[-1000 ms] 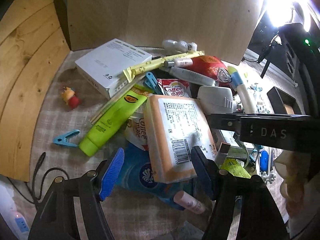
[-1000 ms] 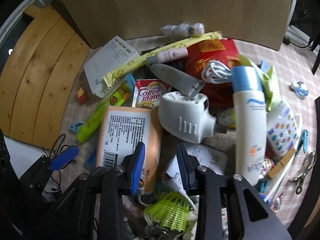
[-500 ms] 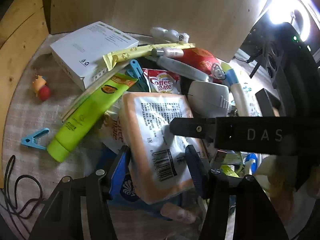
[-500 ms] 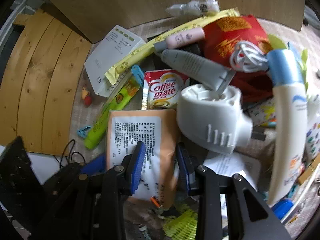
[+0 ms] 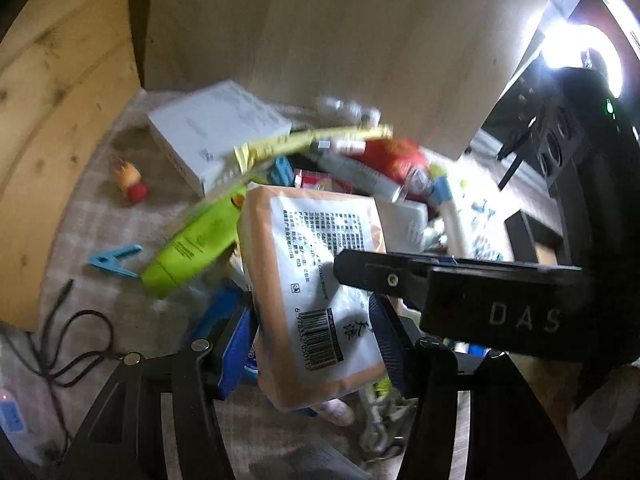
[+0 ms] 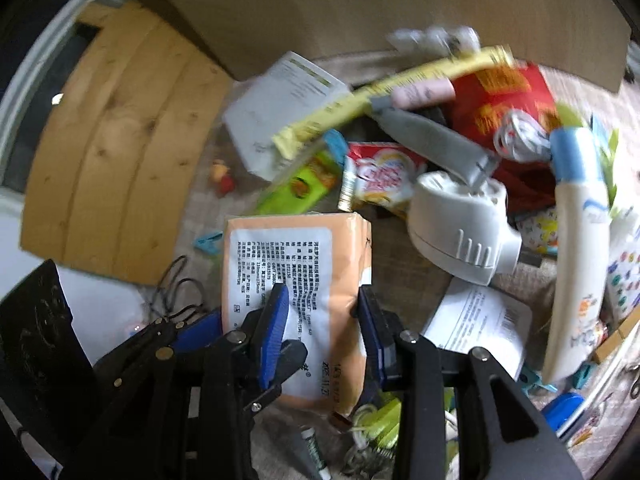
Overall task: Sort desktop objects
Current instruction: 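Carry the orange package to the black tray and release it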
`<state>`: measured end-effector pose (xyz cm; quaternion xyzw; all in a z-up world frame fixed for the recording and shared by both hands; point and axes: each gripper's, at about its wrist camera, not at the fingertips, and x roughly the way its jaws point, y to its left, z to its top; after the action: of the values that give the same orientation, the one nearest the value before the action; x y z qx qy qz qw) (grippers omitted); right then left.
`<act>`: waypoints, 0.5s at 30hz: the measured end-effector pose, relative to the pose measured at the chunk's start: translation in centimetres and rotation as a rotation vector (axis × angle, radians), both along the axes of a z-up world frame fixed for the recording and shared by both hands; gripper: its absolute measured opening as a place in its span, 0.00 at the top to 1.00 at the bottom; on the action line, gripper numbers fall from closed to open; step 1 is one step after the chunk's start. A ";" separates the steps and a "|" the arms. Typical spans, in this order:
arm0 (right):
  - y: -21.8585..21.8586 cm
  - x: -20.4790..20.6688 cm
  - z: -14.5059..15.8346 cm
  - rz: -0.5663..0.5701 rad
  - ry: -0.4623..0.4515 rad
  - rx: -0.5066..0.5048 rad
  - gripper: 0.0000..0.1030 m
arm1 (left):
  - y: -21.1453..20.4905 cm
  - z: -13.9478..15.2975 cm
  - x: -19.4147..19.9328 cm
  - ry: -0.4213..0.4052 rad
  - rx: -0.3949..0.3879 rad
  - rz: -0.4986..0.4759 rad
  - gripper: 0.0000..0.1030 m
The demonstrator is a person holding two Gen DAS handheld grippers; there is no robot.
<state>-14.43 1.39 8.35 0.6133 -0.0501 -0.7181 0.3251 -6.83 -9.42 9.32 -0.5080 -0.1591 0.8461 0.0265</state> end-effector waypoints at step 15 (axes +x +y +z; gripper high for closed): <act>13.6 3.8 6.6 -0.038 0.139 -0.040 0.65 | 13.7 5.6 1.7 0.118 -0.026 -0.068 0.48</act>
<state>-10.59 15.02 14.90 0.5545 -0.0534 -0.7637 0.3262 -5.12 4.23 14.92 -0.4625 -0.1290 0.8753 0.0580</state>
